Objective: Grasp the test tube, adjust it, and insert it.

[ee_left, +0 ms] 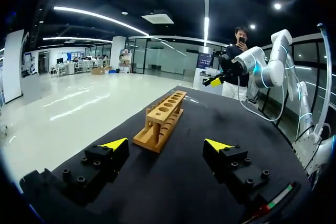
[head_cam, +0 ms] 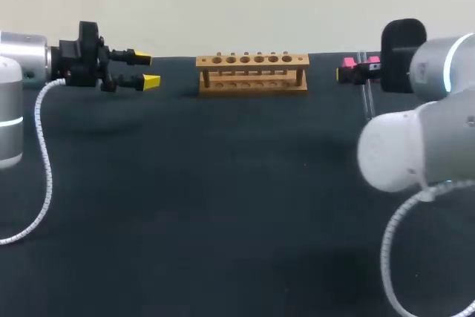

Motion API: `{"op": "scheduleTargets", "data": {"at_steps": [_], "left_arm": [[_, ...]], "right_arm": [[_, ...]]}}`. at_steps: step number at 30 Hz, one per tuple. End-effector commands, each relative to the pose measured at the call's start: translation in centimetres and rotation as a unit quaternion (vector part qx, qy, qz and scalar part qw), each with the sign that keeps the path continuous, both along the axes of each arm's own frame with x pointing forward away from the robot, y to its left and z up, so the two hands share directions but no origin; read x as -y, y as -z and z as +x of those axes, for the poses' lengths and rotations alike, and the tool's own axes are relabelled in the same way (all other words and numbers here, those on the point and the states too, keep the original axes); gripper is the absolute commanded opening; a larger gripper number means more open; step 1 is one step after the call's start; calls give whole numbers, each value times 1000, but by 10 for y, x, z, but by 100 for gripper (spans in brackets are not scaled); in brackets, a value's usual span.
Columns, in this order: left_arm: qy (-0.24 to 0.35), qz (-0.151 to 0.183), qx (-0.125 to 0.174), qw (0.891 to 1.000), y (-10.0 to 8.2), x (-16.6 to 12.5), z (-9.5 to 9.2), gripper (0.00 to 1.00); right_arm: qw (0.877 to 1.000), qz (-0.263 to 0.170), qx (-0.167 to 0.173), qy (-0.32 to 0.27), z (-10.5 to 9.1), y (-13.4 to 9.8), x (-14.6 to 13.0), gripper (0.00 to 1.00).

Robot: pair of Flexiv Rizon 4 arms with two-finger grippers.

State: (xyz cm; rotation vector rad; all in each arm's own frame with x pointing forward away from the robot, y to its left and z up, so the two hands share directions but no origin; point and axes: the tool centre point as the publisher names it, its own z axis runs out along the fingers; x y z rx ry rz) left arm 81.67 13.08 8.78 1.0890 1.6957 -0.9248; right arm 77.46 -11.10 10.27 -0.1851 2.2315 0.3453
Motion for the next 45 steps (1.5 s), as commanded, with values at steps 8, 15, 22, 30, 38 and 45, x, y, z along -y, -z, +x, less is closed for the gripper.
{"op": "scheduleTargets", "data": {"at_steps": [8, 15, 22, 30, 38, 45], "left_arm": [[-1, -1, 2, 1000, 1, -1, -1, 100], [-1, -1, 2, 1000, 1, -1, -1, 100], [-1, -1, 2, 1000, 1, -1, -1, 100], [-1, -1, 2, 1000, 1, -1, -1, 100], [-1, -1, 2, 1000, 1, -1, -1, 100], [-1, -1, 2, 1000, 1, -1, -1, 100]], "right_arm": [[952, -189, -7, 239, 19, 23, -11, 100], [948, -194, -16, 253, 23, 36, 0, 100], [947, -195, -19, 254, 30, 47, 11, 100], [953, -187, -23, 239, 40, 57, 27, 100], [958, -175, -26, 225, 48, 61, 37, 100], [969, -143, -24, 200, 53, 64, 40, 100]]}}
